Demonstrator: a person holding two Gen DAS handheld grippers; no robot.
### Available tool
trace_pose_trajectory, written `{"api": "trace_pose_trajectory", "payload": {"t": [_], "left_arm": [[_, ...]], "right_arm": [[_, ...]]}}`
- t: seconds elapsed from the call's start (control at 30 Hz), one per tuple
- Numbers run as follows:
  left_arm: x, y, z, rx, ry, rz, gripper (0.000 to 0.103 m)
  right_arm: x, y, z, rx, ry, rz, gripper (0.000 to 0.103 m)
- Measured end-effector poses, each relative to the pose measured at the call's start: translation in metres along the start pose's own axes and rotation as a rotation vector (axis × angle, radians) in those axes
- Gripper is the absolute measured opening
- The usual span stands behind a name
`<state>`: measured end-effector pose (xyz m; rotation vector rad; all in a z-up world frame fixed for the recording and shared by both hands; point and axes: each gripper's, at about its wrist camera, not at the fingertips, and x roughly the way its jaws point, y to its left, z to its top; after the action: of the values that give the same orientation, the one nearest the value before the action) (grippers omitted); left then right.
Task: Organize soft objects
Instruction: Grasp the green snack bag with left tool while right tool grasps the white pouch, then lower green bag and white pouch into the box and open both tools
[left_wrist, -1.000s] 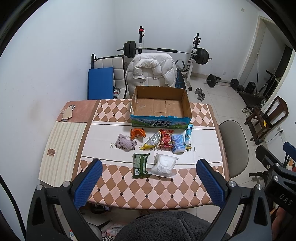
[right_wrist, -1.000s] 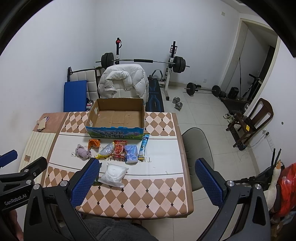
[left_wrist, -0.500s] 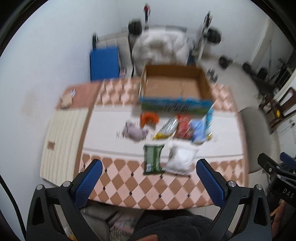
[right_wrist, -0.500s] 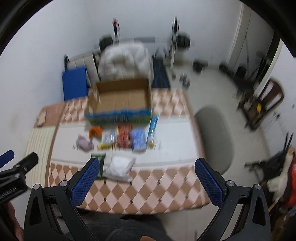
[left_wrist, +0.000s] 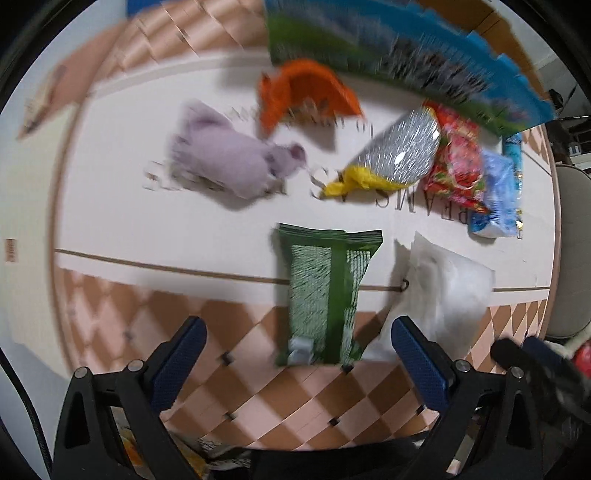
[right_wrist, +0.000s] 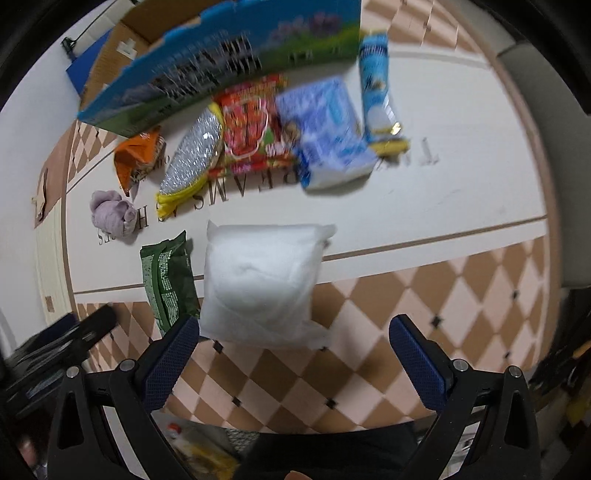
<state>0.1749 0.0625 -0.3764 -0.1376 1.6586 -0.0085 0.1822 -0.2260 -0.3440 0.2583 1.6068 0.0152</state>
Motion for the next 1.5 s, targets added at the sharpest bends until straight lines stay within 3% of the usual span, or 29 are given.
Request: {"api": "trace_pose_trajectory", "payload": {"t": [0.03,0.1,0.17,0.23,0.37,0.5,0.63,0.7,0.8,0.97,1.03,1.13,1.23,1.33,1.4,1.5], "left_arm": [[0.016,0.0,0.006,-0.007,0.036,-0.015,0.101],[0.036,0.002,0.012,-0.015,0.076,-0.021,0.088],[0.053,0.006,0.014,-0.006,0.119,0.003,0.063],[0.056,0.011,0.013,0.007,0.126,0.014,0.05],[0.05,0.019,0.008,0.045,0.068,0.11,0.05],[0.059,0.025,0.006,0.034,0.088,0.064,0.051],[0.056,0.026,0.008,0.008,0.081,0.038,0.038],[0.051,0.025,0.007,0.016,0.059,0.041,0.035],[0.023,0.024,0.013,0.04,0.014,0.06,0.033],[-0.06,0.001,0.026,0.08,-0.089,-0.018,0.032],[-0.108,-0.015,0.045,0.114,-0.159,-0.055,0.032],[-0.152,-0.032,0.082,0.148,-0.203,-0.106,0.033],[-0.19,-0.05,0.154,0.159,-0.209,-0.143,0.033],[-0.183,-0.06,0.222,0.159,-0.239,-0.122,0.033],[-0.172,-0.068,0.28,0.148,-0.208,-0.139,0.033],[-0.138,-0.077,0.324,0.15,-0.137,-0.155,0.033]], "right_arm": [[0.007,0.0,0.0,0.01,0.008,0.003,0.103],[0.012,0.004,-0.002,0.018,0.025,0.012,0.103],[0.016,0.005,-0.004,0.017,0.037,0.005,0.103],[0.022,0.008,-0.004,0.011,0.044,-0.003,0.103],[0.033,0.013,0.0,0.018,0.06,-0.002,0.103],[0.053,0.026,0.008,0.037,0.101,0.003,0.103],[0.076,0.038,0.01,0.039,0.142,-0.048,0.102],[0.08,0.042,0.007,0.031,0.136,-0.076,0.082],[0.072,0.049,-0.001,-0.002,0.105,-0.098,0.069],[0.025,0.046,-0.016,-0.054,0.077,-0.024,0.066],[-0.012,0.041,-0.016,-0.069,0.038,0.021,0.066],[-0.084,0.034,0.001,-0.099,-0.047,0.088,0.066],[-0.145,0.031,0.048,-0.143,-0.123,0.128,0.066],[-0.171,0.035,0.108,-0.167,-0.157,0.143,0.066],[-0.173,0.042,0.163,-0.189,-0.18,0.121,0.066],[-0.143,0.07,0.242,-0.208,-0.161,0.09,0.066]]}}
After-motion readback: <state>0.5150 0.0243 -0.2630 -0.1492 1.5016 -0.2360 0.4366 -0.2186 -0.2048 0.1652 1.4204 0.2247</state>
